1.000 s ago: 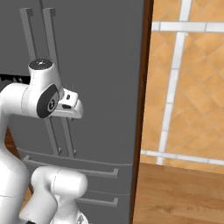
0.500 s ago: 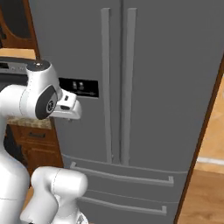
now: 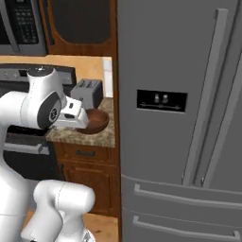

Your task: Grab a lemon wedge from the fridge and one ice cube from the ice bowl, and put them in the glass of lemonade.

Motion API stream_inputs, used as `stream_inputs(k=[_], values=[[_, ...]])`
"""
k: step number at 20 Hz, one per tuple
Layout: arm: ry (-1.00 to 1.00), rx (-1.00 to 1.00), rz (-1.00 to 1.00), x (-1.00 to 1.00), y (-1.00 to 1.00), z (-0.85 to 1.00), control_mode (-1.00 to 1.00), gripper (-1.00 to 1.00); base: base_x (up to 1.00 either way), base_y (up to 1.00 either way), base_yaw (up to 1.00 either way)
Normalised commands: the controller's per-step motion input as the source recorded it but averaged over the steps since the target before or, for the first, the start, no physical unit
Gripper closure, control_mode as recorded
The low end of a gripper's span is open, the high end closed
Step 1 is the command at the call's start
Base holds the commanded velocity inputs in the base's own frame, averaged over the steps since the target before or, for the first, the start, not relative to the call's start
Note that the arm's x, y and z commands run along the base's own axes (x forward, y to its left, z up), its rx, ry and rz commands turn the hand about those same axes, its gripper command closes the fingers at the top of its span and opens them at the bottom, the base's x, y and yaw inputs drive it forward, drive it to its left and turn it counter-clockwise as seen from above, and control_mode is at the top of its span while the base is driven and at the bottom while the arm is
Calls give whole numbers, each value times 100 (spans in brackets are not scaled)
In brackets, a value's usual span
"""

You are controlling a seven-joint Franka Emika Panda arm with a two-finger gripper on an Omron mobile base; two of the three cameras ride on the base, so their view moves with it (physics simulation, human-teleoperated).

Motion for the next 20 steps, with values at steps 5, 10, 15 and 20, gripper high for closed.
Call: stream_inputs(k=[5, 10, 15, 20], values=[[0, 0, 0, 0, 0, 0, 100, -100, 62, 75, -12], [0, 0, 0, 0, 0, 0, 100, -100, 81, 28, -10], [0, 0, 0, 0, 0, 0, 100, -100, 27, -27, -21], [0, 0, -2, 14, 0, -36, -100, -100, 18, -4, -11]])
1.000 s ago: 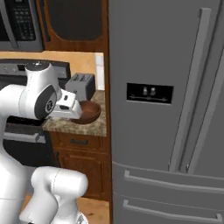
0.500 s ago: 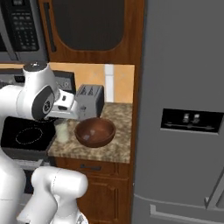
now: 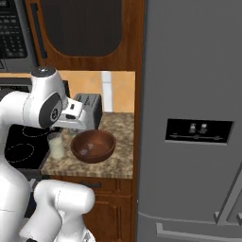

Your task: Grab a lemon wedge from the fridge and one ice cube from the ice bowl, and put them in the glass of lemonade.

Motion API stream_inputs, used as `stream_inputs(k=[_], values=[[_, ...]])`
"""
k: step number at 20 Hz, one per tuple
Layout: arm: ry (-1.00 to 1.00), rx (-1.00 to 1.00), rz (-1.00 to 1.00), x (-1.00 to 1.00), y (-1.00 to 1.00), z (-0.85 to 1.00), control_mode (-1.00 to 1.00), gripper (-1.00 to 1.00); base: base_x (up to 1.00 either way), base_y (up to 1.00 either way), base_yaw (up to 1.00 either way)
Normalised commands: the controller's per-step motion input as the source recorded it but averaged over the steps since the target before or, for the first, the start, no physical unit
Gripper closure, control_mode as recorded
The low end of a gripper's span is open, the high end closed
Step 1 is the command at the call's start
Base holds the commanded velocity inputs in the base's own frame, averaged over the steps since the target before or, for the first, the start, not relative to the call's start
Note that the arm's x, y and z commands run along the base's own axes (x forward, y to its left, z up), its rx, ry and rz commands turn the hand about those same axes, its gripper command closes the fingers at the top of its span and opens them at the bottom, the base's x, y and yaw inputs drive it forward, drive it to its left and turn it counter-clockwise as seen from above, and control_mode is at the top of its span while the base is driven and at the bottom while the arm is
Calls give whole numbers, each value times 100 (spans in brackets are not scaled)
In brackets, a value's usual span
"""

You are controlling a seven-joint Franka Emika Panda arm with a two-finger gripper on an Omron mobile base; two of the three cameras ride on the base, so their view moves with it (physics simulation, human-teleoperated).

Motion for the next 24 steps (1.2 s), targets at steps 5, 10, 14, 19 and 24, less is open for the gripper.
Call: stream_inputs(k=[5, 10, 14, 19, 24], values=[[0, 0, 0, 56, 13, -73, -100, -100, 0, 0, 0], [5, -3, 0, 79, 60, -45, -100, -100, 0, 0, 0], [9, 0, 13, 46, 3, -28, -100, -100, 0, 0, 0], [19, -1, 0, 2, -39, -35, -100, -100, 0, 0, 0], [39, -20, 0, 29, 0, -2, -100, -100, 0, 0, 0]])
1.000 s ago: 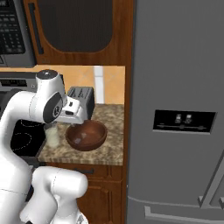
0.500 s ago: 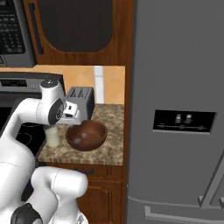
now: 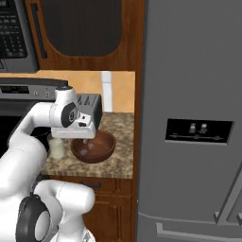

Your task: Grab a lemon wedge from the fridge and one ice cube from the ice bowl, and put them in the glass of lemonade.

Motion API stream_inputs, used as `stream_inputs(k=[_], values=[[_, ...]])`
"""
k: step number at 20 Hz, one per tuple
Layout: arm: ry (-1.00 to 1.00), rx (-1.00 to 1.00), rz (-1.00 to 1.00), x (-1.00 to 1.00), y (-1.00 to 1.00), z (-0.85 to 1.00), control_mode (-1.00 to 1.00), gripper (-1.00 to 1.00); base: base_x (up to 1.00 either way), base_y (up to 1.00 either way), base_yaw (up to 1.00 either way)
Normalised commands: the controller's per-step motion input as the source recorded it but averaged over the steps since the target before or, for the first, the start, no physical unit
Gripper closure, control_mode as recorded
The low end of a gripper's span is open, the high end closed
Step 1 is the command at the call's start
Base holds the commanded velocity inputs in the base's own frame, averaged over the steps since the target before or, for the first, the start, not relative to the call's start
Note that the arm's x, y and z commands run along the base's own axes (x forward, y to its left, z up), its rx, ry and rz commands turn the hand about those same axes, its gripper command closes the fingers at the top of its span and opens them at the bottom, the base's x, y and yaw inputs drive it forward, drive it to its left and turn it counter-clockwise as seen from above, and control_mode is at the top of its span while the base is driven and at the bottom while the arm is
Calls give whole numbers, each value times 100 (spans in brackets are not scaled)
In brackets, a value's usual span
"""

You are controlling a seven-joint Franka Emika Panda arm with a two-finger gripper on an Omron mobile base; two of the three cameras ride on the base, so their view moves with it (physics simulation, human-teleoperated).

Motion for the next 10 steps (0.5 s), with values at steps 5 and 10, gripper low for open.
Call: stream_inputs(k=[5, 10], values=[[2, 0, 0, 20, -3, -53, -100, -100, 0, 0, 0], [-3, 2, 0, 27, 0, -78, -100, -100, 0, 0, 0]])
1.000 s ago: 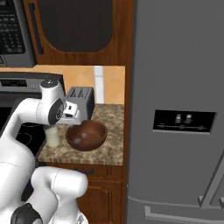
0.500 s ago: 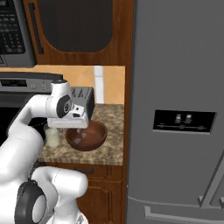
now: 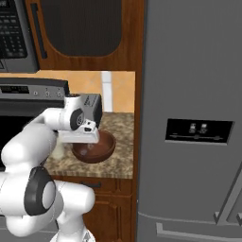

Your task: Grab a lemon wedge from the fridge and one ice cube from the ice bowl, and put them in the glass of lemonade.

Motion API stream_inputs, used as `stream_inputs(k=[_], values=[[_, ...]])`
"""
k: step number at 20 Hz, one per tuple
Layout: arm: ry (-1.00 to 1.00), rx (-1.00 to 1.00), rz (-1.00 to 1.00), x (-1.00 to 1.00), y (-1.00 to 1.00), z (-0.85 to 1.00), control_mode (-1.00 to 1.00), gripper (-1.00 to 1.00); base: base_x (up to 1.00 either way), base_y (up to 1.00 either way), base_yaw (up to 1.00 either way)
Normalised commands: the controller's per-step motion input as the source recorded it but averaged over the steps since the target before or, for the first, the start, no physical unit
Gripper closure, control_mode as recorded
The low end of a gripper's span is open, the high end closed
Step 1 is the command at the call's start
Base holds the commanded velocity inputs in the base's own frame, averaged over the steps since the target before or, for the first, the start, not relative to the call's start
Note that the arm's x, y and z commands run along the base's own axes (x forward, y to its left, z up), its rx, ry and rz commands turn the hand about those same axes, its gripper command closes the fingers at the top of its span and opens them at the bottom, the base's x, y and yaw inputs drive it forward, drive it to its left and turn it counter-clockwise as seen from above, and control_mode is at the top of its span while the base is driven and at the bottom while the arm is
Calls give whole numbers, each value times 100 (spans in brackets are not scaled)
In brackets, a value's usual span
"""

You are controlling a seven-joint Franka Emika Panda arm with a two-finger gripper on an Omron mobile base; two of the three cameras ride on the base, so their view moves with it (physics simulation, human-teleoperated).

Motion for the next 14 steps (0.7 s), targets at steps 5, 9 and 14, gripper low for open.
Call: stream_inputs(k=[5, 9, 14], values=[[0, 1, 0, 22, 0, -41, -100, -100, 0, 0, 0], [0, 2, 4, 22, 0, -39, -100, -100, 0, 0, 0], [0, 2, 14, 29, -3, -35, -100, -100, 0, 0, 0]])
